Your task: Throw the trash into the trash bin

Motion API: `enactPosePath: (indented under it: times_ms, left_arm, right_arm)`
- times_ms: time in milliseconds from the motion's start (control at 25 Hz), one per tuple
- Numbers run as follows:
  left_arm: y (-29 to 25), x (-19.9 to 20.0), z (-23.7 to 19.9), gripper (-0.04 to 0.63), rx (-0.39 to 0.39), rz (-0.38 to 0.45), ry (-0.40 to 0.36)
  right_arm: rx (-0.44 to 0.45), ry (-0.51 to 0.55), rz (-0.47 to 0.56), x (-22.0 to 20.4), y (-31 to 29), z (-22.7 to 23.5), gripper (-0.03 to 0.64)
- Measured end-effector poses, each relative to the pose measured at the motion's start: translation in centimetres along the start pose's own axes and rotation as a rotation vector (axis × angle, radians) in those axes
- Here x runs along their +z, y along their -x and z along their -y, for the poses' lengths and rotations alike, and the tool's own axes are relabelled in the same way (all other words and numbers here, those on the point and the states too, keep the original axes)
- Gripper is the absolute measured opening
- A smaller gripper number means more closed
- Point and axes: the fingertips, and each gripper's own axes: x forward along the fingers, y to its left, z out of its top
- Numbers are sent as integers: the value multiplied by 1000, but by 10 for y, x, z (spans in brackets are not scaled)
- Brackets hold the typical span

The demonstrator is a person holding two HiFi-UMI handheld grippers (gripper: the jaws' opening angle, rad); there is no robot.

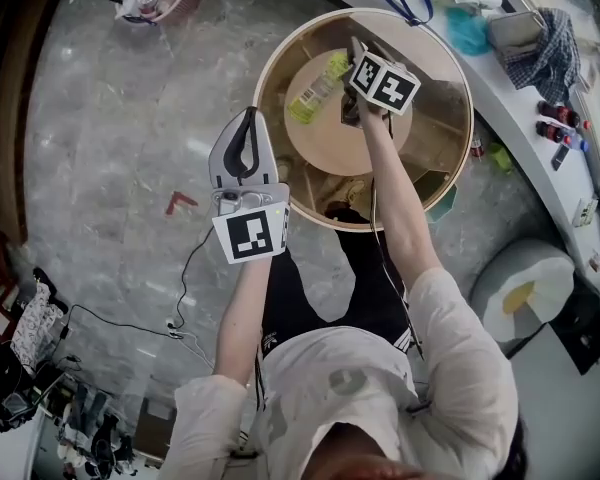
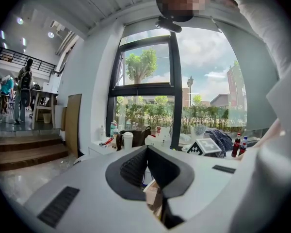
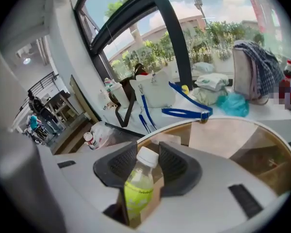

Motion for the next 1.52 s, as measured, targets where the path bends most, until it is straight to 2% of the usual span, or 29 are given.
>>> enactPosePath:
  times_ms: [200, 320, 480, 760, 920, 1080, 1320, 1520]
  left_arm:
    - [6, 47, 14, 11, -66, 48, -18]
    - [6, 84, 28, 11, -121, 88, -7]
    - [6, 142, 56, 11, -212, 150, -6]
    - [20, 225, 129, 11, -415, 233, -50]
    - [29, 250, 171, 11, -525, 265, -72]
    - [36, 253, 206, 11, -610, 256, -40]
    - [50, 228, 265, 11, -748, 203, -74]
    - [76, 194, 324, 11, -882, 123, -54]
  right_arm:
    - [-8, 185, 181, 74, 69, -27, 144]
    - [-17, 253, 293, 126, 123, -43, 144]
    - [-43, 231, 422, 180, 206, -56, 144]
    - [-98, 226, 622, 223, 362, -62, 144]
    - [-132, 186, 709, 225, 426, -48, 144]
    - [-170, 155, 748, 213, 467, -29, 144]
    - [-268, 101, 740, 172, 504, 26, 144]
    - [-355, 25, 725, 128, 535, 85, 145]
